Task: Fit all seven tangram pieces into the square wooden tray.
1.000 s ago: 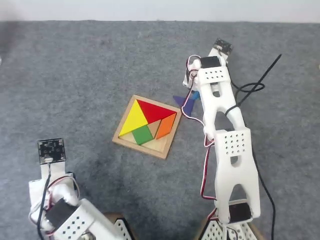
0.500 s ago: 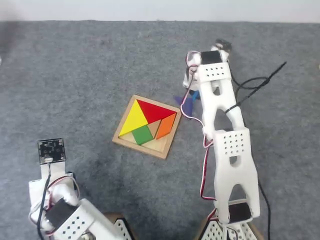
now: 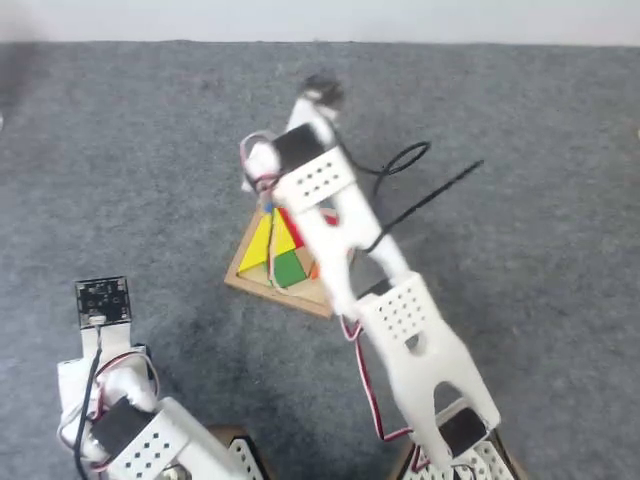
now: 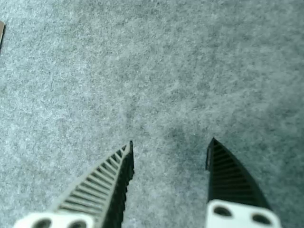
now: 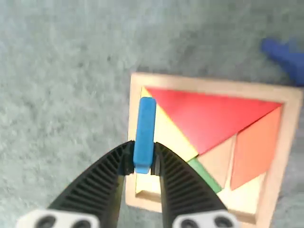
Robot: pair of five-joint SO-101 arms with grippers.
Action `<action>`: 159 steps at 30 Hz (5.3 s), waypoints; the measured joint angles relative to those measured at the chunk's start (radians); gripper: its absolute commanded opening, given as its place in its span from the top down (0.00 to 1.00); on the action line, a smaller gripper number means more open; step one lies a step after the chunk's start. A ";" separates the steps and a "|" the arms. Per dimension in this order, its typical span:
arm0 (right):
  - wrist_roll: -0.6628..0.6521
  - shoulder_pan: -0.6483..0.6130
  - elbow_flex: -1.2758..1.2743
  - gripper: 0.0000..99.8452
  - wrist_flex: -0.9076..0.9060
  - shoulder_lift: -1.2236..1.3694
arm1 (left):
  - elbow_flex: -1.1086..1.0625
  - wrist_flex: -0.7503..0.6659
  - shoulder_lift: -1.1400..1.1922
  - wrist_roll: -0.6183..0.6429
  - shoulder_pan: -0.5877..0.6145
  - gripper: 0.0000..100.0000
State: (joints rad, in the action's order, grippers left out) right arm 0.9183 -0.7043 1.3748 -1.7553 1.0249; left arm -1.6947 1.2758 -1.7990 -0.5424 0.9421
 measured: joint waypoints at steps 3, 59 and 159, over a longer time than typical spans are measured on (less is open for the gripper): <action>0.003 -0.035 -0.011 0.99 0.000 0.003 | 0.000 0.000 0.000 0.000 0.000 0.76; 0.476 -0.110 -0.434 0.79 0.158 -0.129 | 0.000 0.009 0.000 -0.126 0.247 0.76; 0.152 -0.135 -0.331 0.79 0.207 -0.014 | 0.000 0.018 0.000 -0.126 0.247 0.76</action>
State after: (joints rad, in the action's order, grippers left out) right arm 1.0702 -0.8393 1.0434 -1.5482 1.0111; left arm -1.6947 1.2942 -1.7990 -0.6682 1.1891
